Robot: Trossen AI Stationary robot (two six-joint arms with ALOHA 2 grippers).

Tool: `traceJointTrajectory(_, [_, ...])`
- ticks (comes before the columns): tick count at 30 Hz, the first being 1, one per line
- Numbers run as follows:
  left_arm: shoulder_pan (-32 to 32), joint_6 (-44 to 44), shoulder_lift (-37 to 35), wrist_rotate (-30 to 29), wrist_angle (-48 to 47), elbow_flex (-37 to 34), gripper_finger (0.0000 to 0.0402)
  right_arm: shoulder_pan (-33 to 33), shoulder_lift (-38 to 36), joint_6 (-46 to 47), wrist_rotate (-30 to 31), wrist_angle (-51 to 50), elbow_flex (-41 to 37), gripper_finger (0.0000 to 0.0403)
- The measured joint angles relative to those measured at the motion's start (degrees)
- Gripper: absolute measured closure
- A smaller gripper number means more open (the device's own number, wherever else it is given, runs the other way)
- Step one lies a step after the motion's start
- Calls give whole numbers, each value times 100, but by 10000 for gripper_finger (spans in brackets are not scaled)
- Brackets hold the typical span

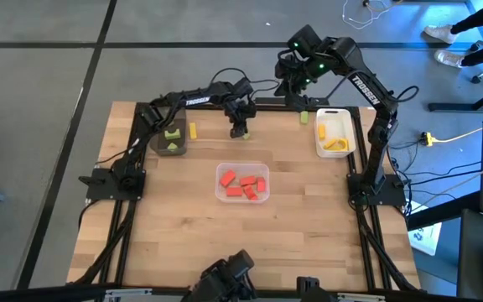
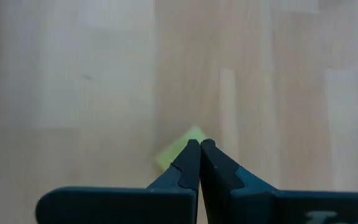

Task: Sort & place blocks by color
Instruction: Put the green block into the black bin

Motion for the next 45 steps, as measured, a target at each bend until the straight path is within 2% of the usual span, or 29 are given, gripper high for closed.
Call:
traceJointTrajectory(13, [150,-105,62,513,-12,2,402,1,2,2,-1,-4,-2,402])
traceJointTrajectory(23, [353,-879,134,1131,-10,-3,401,0,2,2,0,-9,-2,402])
traceJointTrajectory(26, [347,-1222,134,1503,-8,-3,401,0,2,2,-1,-9,-2,402])
traceJointTrajectory(29, [341,-1646,131,1365,9,-3,401,0,2,0,0,-9,-2,402])
traceJointTrajectory(32, [348,-1713,131,1111,12,-3,401,2,2,-2,0,-9,-2,402])
traceJointTrajectory(38, [346,-1922,131,1071,5,-3,401,0,2,-9,-1,-9,-2,402])
traceJointTrajectory(45, [445,-3052,131,793,16,-3,401,0,3,-13,1,-9,-2,402])
